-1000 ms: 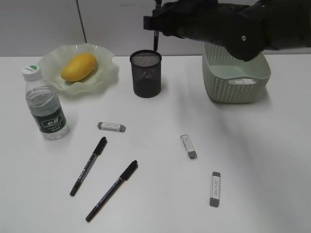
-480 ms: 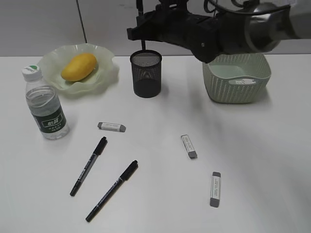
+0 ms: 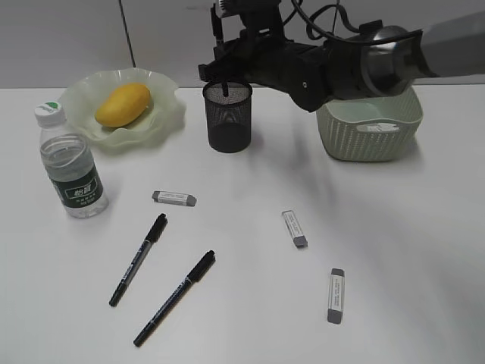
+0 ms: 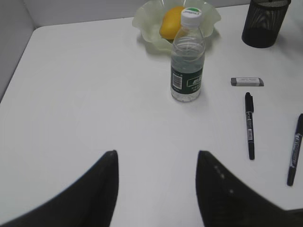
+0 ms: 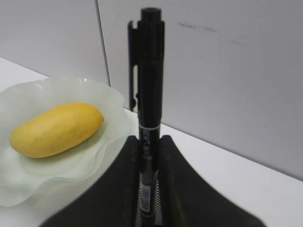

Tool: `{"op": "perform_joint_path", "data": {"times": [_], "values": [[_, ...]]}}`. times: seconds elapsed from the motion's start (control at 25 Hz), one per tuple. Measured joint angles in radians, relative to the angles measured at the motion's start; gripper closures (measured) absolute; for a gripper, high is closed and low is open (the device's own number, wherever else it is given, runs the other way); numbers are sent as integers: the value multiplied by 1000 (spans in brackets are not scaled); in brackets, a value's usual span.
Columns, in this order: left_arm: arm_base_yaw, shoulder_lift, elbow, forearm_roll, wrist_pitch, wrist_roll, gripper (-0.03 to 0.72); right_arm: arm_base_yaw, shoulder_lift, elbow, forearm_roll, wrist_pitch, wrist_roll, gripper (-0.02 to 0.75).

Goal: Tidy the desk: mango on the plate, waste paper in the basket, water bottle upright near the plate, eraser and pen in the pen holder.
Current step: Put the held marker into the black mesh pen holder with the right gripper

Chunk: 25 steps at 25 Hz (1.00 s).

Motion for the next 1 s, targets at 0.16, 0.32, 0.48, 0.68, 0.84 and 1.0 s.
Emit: {"op": "perform_joint_path", "data": {"times": [0.16, 0.32, 0.48, 0.68, 0.84, 1.0], "values": [[0, 0, 0, 0, 0, 0, 291, 0, 6, -1, 1, 8, -1, 626], [0, 0, 0, 0, 0, 0, 291, -8, 6, -1, 1, 13, -1, 602], [0, 0, 0, 0, 0, 0, 302, -9, 6, -1, 2, 44, -2, 541], [0, 0, 0, 1, 0, 0, 303, -9, 6, -1, 2, 57, -1, 402], [0, 0, 0, 1, 0, 0, 307, -8, -6, -1, 2, 89, 12, 373], [0, 0, 0, 1, 0, 0, 307, -8, -65, -23, 4, 198, 54, 371]]}}
